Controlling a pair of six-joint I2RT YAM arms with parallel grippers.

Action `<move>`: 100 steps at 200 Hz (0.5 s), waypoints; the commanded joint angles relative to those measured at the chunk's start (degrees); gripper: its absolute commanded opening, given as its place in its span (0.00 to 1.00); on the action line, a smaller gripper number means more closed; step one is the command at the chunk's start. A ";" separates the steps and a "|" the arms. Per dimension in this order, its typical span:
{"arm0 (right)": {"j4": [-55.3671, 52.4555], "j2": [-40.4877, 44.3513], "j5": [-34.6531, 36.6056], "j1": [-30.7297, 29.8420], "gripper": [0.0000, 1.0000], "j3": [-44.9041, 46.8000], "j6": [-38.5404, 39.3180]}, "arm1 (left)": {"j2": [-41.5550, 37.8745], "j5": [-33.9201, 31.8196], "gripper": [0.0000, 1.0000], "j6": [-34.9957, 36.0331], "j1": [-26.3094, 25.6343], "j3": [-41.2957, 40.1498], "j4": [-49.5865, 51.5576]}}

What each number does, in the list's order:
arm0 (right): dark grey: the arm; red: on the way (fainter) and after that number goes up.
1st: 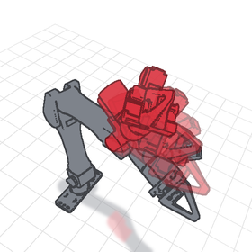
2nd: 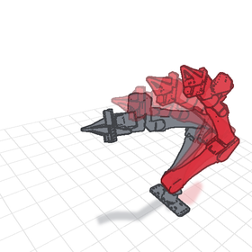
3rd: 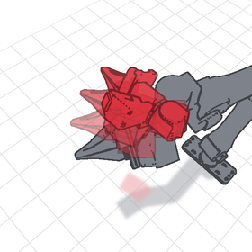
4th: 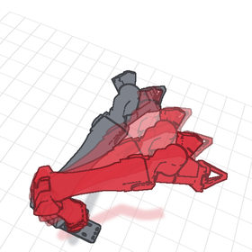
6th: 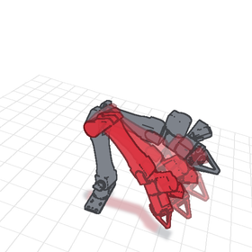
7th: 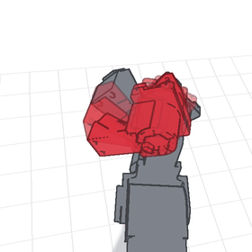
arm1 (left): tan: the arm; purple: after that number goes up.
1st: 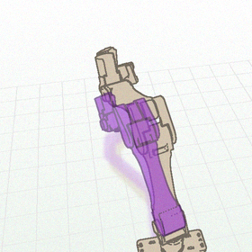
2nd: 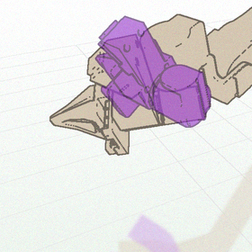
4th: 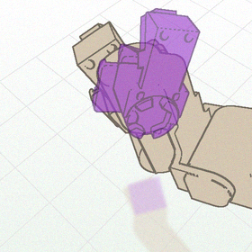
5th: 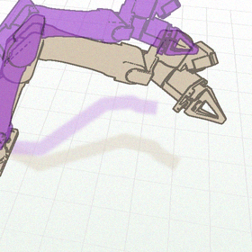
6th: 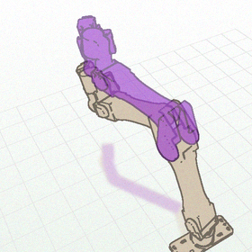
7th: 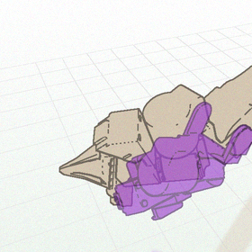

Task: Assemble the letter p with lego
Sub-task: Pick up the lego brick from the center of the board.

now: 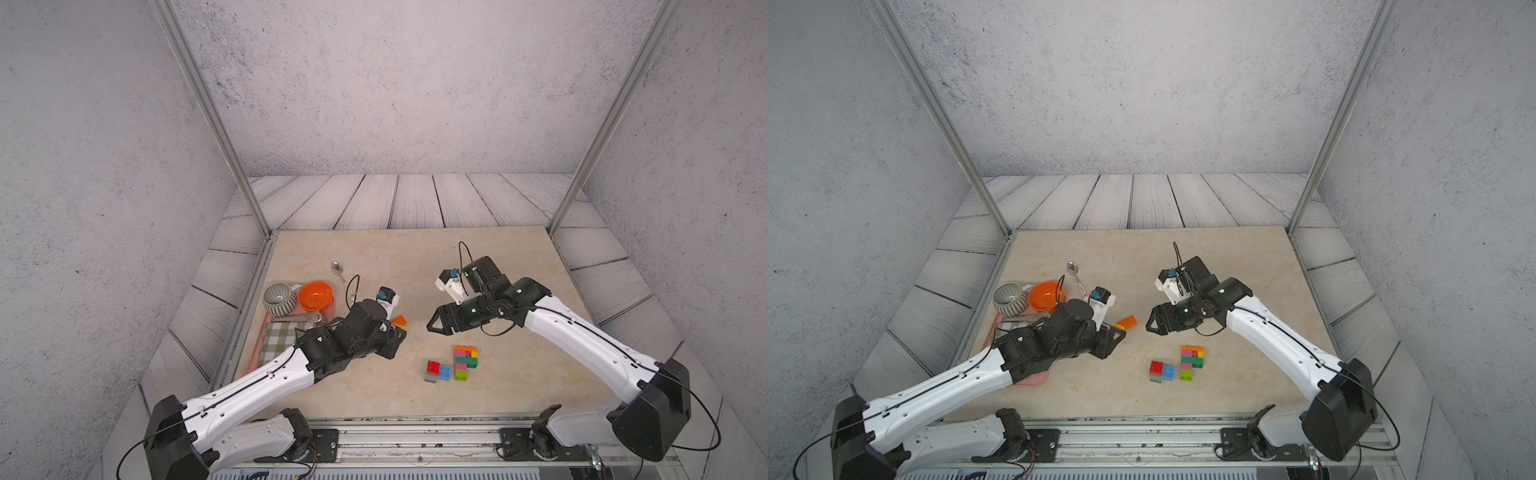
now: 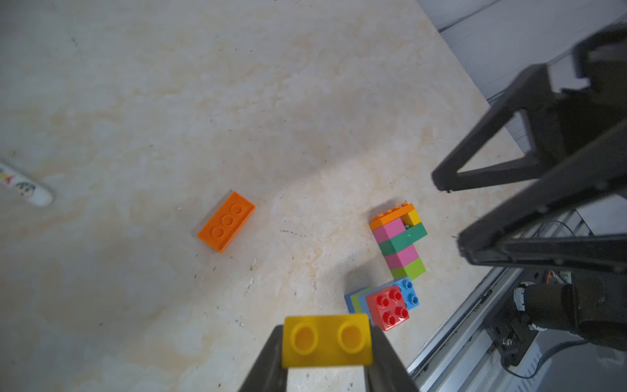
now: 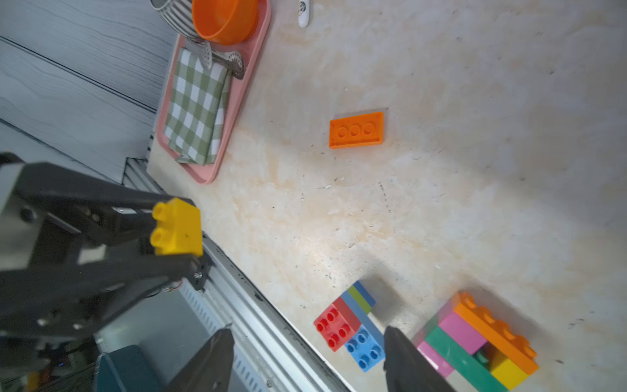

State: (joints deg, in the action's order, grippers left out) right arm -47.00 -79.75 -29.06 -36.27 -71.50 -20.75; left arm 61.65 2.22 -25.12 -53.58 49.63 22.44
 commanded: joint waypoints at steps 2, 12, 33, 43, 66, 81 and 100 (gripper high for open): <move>-5.98 -2.17 -8.51 0.82 0.69 -4.02 0.60 | 1.04 3.32 0.10 12.36 -2.36 3.02 -2.66; -6.87 -2.90 -10.09 1.07 0.68 -5.35 0.61 | 1.83 3.45 0.10 14.30 -3.42 4.12 -1.72; -7.91 -3.68 -13.43 1.09 0.61 -7.32 0.57 | 3.47 2.79 0.10 17.34 -4.90 5.80 0.52; -7.91 -3.92 -14.94 1.11 0.56 -7.51 0.45 | 3.96 2.64 0.10 17.98 -5.34 6.07 0.76; -8.54 -4.70 -17.51 1.11 0.48 -7.35 0.71 | 4.08 2.76 0.10 18.39 -5.87 6.10 0.39; -8.55 -4.57 -18.48 1.01 0.47 -6.62 0.99 | 3.89 2.76 0.10 18.59 -5.96 5.91 0.28; -8.42 -4.11 -18.65 0.76 0.47 -5.63 1.13 | 4.22 2.92 0.10 18.52 -6.10 5.77 0.40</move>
State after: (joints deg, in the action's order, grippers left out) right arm -53.89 -83.79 -44.73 -35.40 -78.00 -20.53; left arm 65.69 4.75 -8.29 -59.29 54.28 22.20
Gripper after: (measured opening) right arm 0.470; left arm 0.348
